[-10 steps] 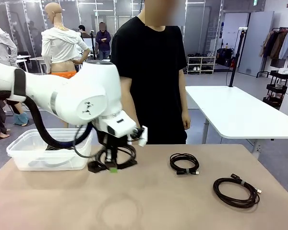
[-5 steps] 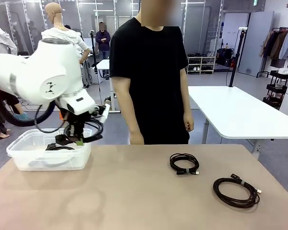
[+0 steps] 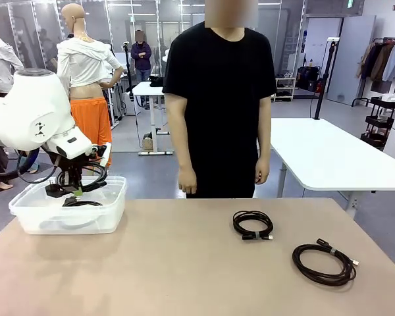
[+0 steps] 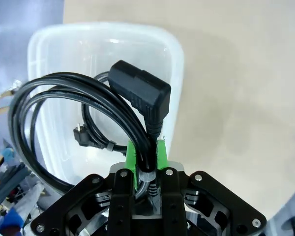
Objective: Organize and store the cables.
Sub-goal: Place the Power Cable into the Organizing box.
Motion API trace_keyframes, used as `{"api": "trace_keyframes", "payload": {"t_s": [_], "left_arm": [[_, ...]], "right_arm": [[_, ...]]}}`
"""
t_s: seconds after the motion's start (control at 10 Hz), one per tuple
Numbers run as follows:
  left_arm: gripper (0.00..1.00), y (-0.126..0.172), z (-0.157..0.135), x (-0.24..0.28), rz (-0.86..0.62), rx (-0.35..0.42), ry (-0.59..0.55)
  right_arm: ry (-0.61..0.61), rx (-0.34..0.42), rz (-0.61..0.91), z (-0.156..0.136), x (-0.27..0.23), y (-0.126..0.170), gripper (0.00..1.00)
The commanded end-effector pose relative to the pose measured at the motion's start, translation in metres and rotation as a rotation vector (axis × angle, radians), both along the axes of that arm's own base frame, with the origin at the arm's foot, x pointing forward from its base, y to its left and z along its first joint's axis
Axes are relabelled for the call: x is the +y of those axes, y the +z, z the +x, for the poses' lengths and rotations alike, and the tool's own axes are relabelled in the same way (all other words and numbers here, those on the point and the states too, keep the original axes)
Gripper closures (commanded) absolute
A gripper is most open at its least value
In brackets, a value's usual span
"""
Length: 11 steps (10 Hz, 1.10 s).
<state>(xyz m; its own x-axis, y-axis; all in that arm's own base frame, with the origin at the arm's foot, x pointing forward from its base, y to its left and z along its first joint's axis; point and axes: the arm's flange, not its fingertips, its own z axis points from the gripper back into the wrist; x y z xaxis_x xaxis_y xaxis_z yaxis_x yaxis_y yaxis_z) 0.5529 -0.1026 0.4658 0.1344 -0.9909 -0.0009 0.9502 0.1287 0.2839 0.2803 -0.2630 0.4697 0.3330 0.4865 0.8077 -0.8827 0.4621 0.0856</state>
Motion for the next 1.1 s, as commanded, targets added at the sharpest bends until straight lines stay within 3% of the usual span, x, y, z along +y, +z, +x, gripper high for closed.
{"api": "trace_keyframes", "payload": {"t_s": [0.0,0.6,1.0], "left_arm": [[0.82,-0.001,0.023,0.008,0.003,0.019,-0.035],[0.82,-0.034,0.075,0.045,-0.023,0.129,-0.014],[0.82,-0.042,0.077,0.056,-0.031,0.158,0.027]], "right_arm": [[0.003,-0.017,0.011,0.0,0.0,0.002,0.0],[0.003,-0.017,0.011,0.0,0.0,0.002,0.0],[0.003,-0.017,0.011,0.0,0.0,0.002,0.0]]}}
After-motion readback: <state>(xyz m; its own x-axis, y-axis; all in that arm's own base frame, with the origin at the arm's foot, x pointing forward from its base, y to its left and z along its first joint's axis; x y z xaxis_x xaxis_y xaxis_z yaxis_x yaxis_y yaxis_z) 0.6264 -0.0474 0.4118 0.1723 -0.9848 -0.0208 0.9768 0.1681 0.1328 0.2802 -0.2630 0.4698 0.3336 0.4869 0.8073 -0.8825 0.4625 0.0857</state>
